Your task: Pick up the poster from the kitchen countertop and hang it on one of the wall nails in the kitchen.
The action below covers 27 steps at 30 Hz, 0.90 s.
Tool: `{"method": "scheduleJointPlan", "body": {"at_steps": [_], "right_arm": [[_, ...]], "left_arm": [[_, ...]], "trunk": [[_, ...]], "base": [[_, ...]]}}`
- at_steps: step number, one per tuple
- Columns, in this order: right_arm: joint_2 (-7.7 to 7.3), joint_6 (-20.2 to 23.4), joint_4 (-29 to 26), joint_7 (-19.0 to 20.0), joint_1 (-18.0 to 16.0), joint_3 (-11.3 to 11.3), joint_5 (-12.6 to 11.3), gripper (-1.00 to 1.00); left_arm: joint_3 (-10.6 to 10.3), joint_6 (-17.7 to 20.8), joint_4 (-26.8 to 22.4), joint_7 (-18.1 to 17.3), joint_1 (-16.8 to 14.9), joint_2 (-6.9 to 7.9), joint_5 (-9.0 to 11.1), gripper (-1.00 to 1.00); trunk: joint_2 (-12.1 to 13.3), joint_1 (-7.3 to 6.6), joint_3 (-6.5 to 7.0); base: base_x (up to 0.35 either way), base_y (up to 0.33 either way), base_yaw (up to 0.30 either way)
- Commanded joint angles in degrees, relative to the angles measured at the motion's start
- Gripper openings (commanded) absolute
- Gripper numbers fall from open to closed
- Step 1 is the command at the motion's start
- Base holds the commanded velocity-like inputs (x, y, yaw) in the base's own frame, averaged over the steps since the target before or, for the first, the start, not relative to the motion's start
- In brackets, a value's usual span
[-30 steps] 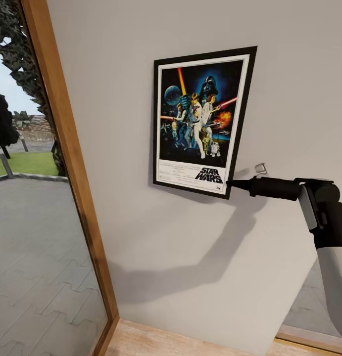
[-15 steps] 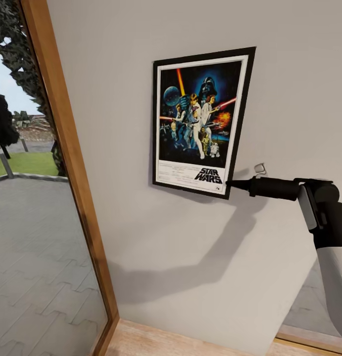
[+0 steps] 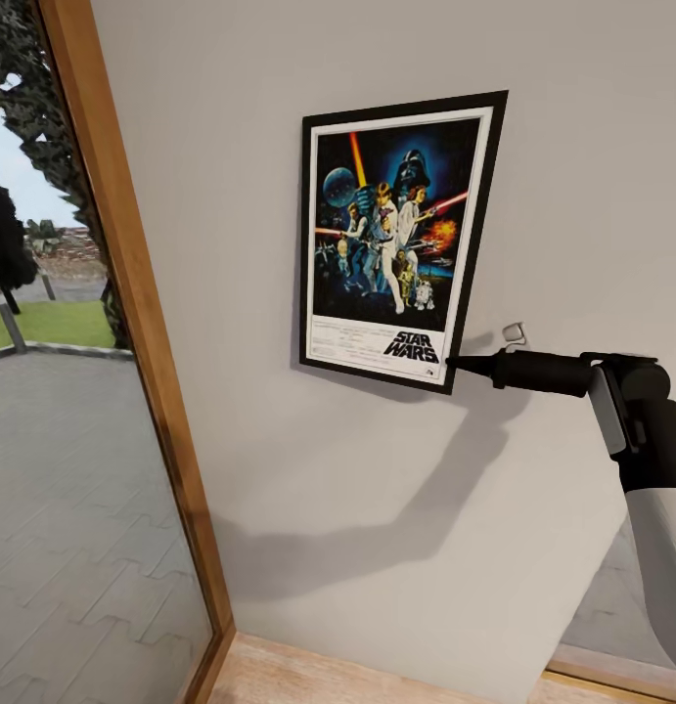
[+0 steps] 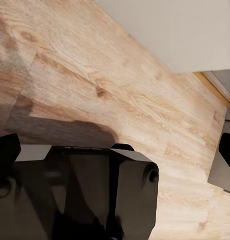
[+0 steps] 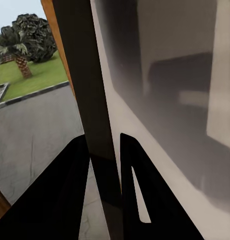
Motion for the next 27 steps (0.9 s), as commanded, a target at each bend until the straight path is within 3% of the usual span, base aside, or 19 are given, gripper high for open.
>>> {"method": "scheduleJointPlan", "body": {"at_steps": [1,19,20,27], "right_arm": [[-0.02,-0.02,0.07,-0.02,-0.02,-0.01,0.64,-1.00],[-0.02,-0.02,0.18,-0.02,-0.02,-0.01,0.64,-1.00],[-0.02,-0.02,0.20,-0.02,-0.02,-0.01,0.64,1.00],[-0.02,-0.18,0.22,-0.02,-0.02,-0.01,0.63,1.00]], "left_arm": [[-0.30,0.59,-0.04,-0.15,0.00,0.03,0.61,1.00],[-0.30,0.59,-0.04,-0.17,0.00,0.03,0.61,1.00],[-0.29,0.59,-0.04,-0.17,0.00,0.03,0.61,1.00],[-0.29,0.59,-0.04,-0.16,0.00,0.03,0.61,1.00]], "trunk": [[-0.03,0.02,-0.03],[-0.03,0.02,-0.03],[-0.03,0.02,-0.03],[-0.03,0.02,-0.03]], "base": [[0.000,0.000,0.000],[0.030,0.000,0.000],[0.005,0.000,0.000],[0.000,0.000,0.000]]}}
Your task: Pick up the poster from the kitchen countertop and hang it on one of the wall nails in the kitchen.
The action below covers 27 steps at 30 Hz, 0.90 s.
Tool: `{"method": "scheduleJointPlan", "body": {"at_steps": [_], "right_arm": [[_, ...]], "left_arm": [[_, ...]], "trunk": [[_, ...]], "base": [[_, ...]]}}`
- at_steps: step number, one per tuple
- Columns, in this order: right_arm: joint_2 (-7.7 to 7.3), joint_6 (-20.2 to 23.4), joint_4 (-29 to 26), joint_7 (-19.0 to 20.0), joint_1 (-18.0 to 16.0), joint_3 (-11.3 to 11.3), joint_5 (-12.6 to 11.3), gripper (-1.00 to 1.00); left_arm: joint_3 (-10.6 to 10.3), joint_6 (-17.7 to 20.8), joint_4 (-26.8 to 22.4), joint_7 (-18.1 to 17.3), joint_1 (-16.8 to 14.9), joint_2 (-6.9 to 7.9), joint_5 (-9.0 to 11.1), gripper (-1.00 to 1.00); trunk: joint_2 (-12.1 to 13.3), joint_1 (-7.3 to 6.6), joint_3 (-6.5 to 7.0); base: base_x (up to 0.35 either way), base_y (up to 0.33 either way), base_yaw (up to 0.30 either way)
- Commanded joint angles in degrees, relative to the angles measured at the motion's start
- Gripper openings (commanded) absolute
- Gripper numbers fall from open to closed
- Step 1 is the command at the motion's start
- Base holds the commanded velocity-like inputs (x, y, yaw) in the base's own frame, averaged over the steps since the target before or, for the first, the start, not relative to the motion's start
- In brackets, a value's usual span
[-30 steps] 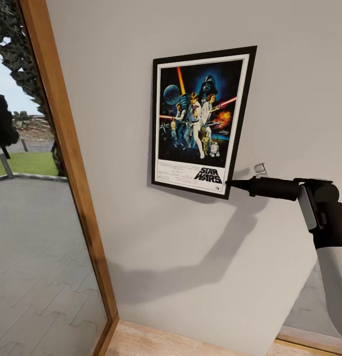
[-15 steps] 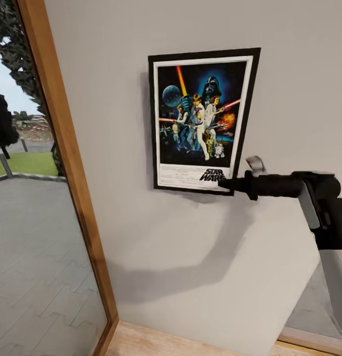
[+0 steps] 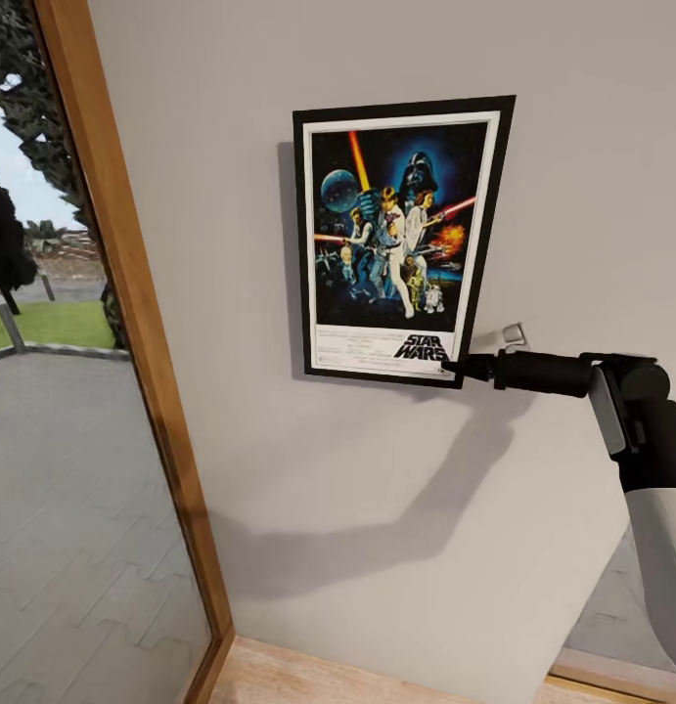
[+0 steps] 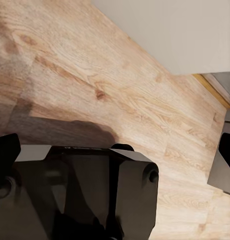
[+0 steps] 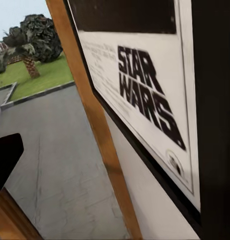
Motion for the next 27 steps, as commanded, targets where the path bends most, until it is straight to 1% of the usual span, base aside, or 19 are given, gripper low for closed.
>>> {"method": "scheduleJointPlan", "body": {"at_steps": [1,17,27], "right_arm": [[0.00,-0.79,0.05,-1.72,-0.02,-0.07,0.72,1.00],[0.00,-0.72,0.09,-1.72,-0.02,-0.07,0.75,1.00],[0.00,-0.72,0.13,-1.72,-0.02,-0.07,0.75,1.00]], "left_arm": [[-0.33,0.60,-0.03,-0.17,-0.02,0.02,0.60,1.00],[-0.31,0.60,-0.03,-0.12,-0.02,0.02,0.60,1.00],[-0.32,0.59,-0.03,-0.17,-0.02,0.10,0.60,1.00]], "trunk": [[0.01,0.04,-0.02],[0.01,0.04,-0.02],[0.01,0.04,-0.02]], "base": [[0.000,0.000,0.000],[0.000,0.000,0.000],[-0.060,-0.071,0.000]]}}
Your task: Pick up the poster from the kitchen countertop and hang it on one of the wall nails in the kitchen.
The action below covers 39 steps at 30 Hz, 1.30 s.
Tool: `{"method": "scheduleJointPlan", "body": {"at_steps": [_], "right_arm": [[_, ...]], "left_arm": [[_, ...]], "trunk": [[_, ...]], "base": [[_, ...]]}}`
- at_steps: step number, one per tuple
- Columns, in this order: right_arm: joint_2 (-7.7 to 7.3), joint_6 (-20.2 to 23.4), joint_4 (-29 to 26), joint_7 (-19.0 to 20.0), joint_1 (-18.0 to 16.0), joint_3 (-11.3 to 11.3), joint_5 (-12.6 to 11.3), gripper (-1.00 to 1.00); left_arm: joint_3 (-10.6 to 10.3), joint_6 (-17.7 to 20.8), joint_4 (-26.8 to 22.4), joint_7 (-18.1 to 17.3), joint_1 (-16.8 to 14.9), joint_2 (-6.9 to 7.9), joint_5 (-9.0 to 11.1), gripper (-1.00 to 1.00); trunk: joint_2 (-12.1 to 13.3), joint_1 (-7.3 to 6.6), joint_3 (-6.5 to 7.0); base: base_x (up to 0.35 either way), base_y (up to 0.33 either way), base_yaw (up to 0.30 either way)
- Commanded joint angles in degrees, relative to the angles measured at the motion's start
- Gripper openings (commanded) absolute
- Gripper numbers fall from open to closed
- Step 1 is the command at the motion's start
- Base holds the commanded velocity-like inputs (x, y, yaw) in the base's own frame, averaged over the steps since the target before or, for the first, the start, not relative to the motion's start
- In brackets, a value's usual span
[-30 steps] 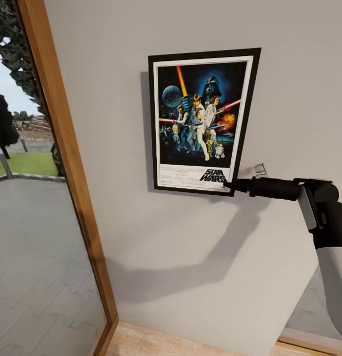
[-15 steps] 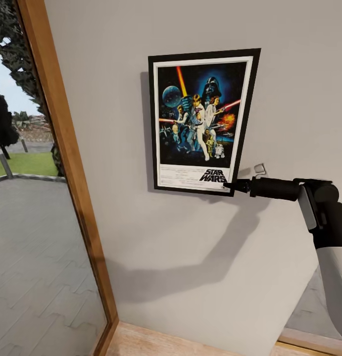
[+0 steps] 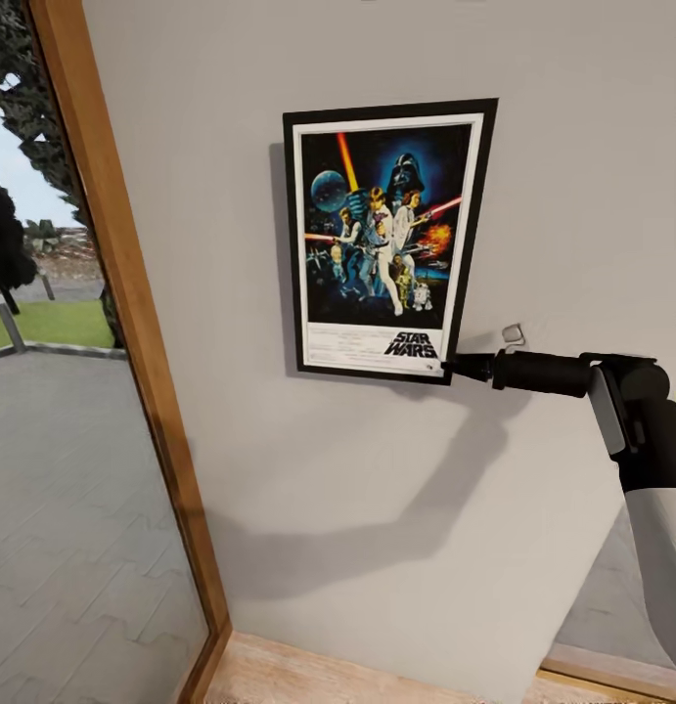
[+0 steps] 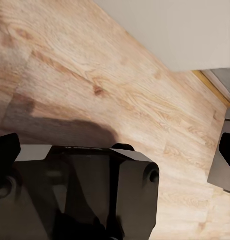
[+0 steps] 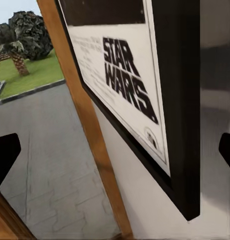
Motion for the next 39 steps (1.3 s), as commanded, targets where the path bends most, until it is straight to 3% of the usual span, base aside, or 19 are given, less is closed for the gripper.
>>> {"method": "scheduleJointPlan", "body": {"at_steps": [1,21,27,28,29,31,32,34,35,37,39], "right_arm": [[-0.01,0.36,0.01,0.03,-0.02,0.00,-0.23,1.00],[0.04,0.28,-0.18,0.35,0.13,0.00,-0.39,1.00],[0.00,0.23,-0.19,3.89,1.26,-0.02,-0.36,1.00],[-0.01,-3.98,-0.68,6.54,9.51,-1.33,-0.32,1.00],[-0.01,-4.74,-0.67,6.63,10.82,-1.43,-0.32,1.00],[0.00,-10.80,-0.54,6.85,20.11,-1.74,-0.32,1.00],[-0.01,-21.17,4.87,6.87,32.80,-1.91,-0.30,1.00],[-0.01,-23.18,7.79,6.86,34.17,-1.95,-0.29,1.00],[-0.48,-33.67,28.68,6.68,36.44,-2.65,-0.24,1.00],[-0.72,-39.39,39.82,6.40,36.71,-2.80,-0.19,1.00],[-0.78,-42.07,45.16,5.62,36.78,-2.84,-0.17,1.00]], "left_arm": [[-0.34,0.60,-0.04,-0.17,0.00,-0.01,0.60,1.00],[-0.30,0.60,-0.04,-1.34,0.00,0.03,0.60,1.00],[-0.24,0.67,-0.04,-1.43,0.00,0.03,0.60,1.00],[-0.29,0.68,-0.04,-1.40,0.00,0.03,0.60,1.00],[-0.31,0.68,-0.04,-1.40,0.00,0.03,0.60,1.00],[-0.51,0.68,-0.10,-1.37,0.00,-0.06,0.60,1.00],[-0.75,0.68,-0.12,-1.30,0.00,-0.18,0.53,1.00],[-0.78,0.68,-0.12,-1.27,0.00,-0.19,0.52,1.00],[-0.82,0.67,-0.12,-0.91,0.00,-0.32,0.52,1.00],[-0.82,0.63,-0.12,-0.82,0.00,-0.56,0.52,1.00],[-0.82,0.60,-0.12,-0.78,0.00,-0.67,0.52,1.00]], "trunk": [[-0.05,0.01,-0.03],[-0.05,0.01,-0.03],[-0.05,0.01,-0.03],[-0.05,0.01,-0.03],[-0.05,0.01,-0.03],[-0.05,0.01,-0.03],[-0.05,0.01,-0.03],[-0.05,0.01,-0.03],[-0.05,0.01,-0.03],[-0.05,0.01,-0.03],[-0.05,0.01,-0.03]], "base": [[-0.154,-0.073,0.000],[-0.310,-0.014,0.000],[-0.141,0.000,0.000],[-0.009,0.000,0.000],[-0.007,0.000,0.000],[-0.003,0.000,0.000],[0.000,0.000,0.000],[0.000,0.000,0.000],[0.000,0.000,0.000],[0.000,0.000,0.000],[0.000,0.000,0.000]]}}
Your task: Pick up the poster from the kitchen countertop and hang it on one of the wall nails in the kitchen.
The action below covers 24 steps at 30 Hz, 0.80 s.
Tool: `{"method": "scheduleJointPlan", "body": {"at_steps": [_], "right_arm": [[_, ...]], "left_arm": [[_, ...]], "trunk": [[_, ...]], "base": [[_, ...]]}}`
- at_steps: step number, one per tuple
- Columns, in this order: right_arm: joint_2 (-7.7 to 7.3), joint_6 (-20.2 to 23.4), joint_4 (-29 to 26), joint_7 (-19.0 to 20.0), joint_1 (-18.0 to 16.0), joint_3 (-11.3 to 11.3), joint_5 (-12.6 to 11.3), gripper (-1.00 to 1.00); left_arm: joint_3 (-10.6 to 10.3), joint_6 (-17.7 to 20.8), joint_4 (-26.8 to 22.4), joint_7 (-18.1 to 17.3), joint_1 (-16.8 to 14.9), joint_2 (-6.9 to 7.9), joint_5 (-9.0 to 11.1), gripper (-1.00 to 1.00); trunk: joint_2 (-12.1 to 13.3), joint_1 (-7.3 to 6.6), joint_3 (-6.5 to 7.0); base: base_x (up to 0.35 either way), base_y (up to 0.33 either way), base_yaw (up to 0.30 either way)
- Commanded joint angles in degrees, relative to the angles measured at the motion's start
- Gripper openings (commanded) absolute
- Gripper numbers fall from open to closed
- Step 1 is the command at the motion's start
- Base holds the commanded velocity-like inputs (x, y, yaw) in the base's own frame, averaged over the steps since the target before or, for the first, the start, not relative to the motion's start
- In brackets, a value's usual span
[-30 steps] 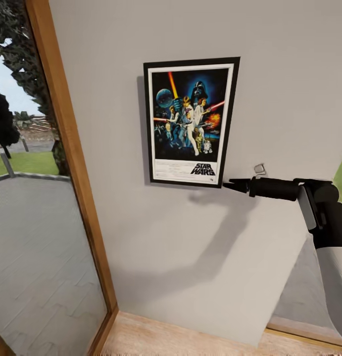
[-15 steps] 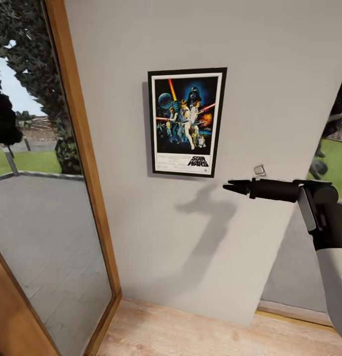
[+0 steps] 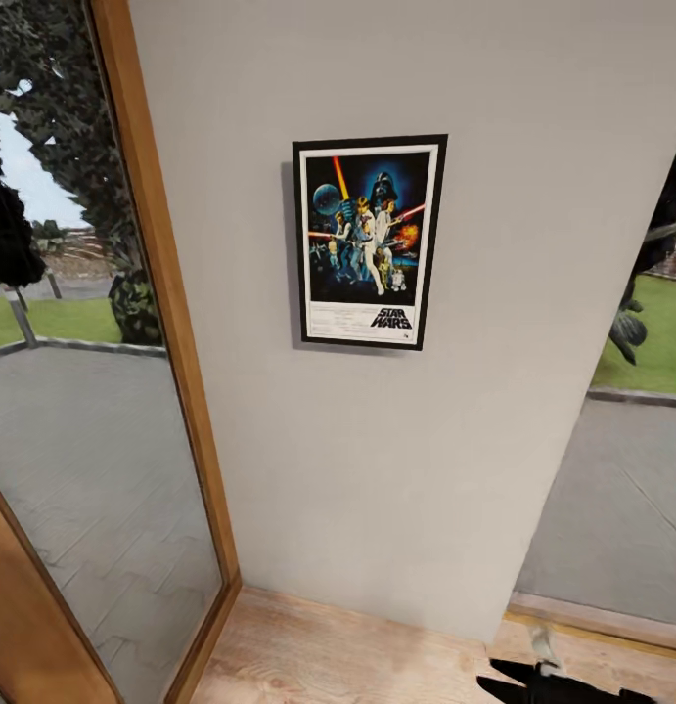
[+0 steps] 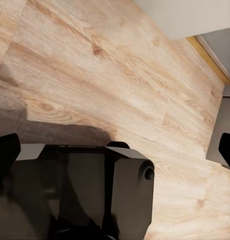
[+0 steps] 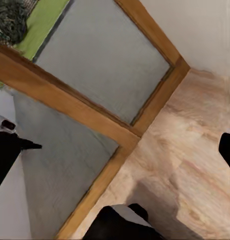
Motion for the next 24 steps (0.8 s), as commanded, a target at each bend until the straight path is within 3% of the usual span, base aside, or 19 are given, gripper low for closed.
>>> {"method": "scheduleJointPlan", "body": {"at_steps": [1,4,9,10,13,14,15,18,21,22,24], "right_arm": [[-0.04,-2.18,5.00,-1.61,0.01,-0.11,-0.14,1.00],[-0.08,-6.47,13.68,-10.07,0.06,-0.05,-0.09,1.00],[-0.10,-7.84,18.55,-20.80,0.08,0.09,0.01,1.00],[0.03,-8.20,21.44,-28.42,0.08,0.21,0.08,1.00],[0.37,-8.39,23.68,-37.20,0.09,0.28,0.11,1.00],[0.75,-8.46,24.57,-43.33,0.09,0.30,0.12,1.00],[1.02,-8.49,24.90,-46.41,0.10,0.31,0.11,1.00],[3.58,-8.58,25.88,-62.87,0.15,0.34,0.09,1.00],[4.98,-8.60,26.09,-70.50,0.25,0.34,0.12,1.00],[5.46,-8.60,26.16,-73.26,0.33,0.34,0.13,1.00],[5.74,-8.65,26.21,-75.20,0.40,0.35,0.10,1.00]], "left_arm": [[-0.32,0.56,-0.02,-0.14,-0.01,-0.05,0.60,1.00],[-0.32,0.52,0.00,-0.08,-0.01,-0.15,0.62,1.00],[-0.32,0.48,0.02,-0.01,-0.01,-0.21,0.64,1.00],[-0.32,0.45,0.03,0.37,-0.01,-0.23,0.65,1.00],[-0.32,0.42,0.00,2.56,-0.01,-0.46,0.67,1.00],[-0.32,0.30,-0.03,5.30,-0.01,-0.98,0.68,1.00],[-0.33,0.17,-0.05,7.03,-0.01,-1.35,0.68,1.00],[-0.37,-1.93,-0.17,19.73,-0.01,-3.85,0.62,1.00],[-0.39,-3.66,-0.21,28.11,-0.01,-5.06,0.61,1.00],[-0.40,-4.29,-0.29,32.40,-0.01,-5.62,0.61,1.00],[-0.39,-4.74,-0.36,36.40,-0.01,-6.09,0.61,1.00]], "trunk": [[-0.04,0.02,-0.02],[-0.04,0.02,-0.02],[-0.04,0.02,-0.02],[-0.04,0.02,-0.02],[-0.04,0.02,-0.02],[-0.04,0.02,-0.02],[-0.04,0.02,-0.02],[-0.04,0.02,-0.02],[-0.04,0.02,-0.02],[-0.04,0.02,-0.02],[-0.04,0.02,-0.02]], "base": [[0.000,0.000,0.000],[0.000,0.000,0.000],[0.000,0.000,0.000],[0.000,0.000,0.000],[0.000,0.000,0.000],[0.000,0.000,0.000],[0.000,0.000,0.000],[0.000,0.000,0.000],[0.000,0.000,0.000],[0.000,0.000,0.000],[0.000,0.000,0.000]]}}
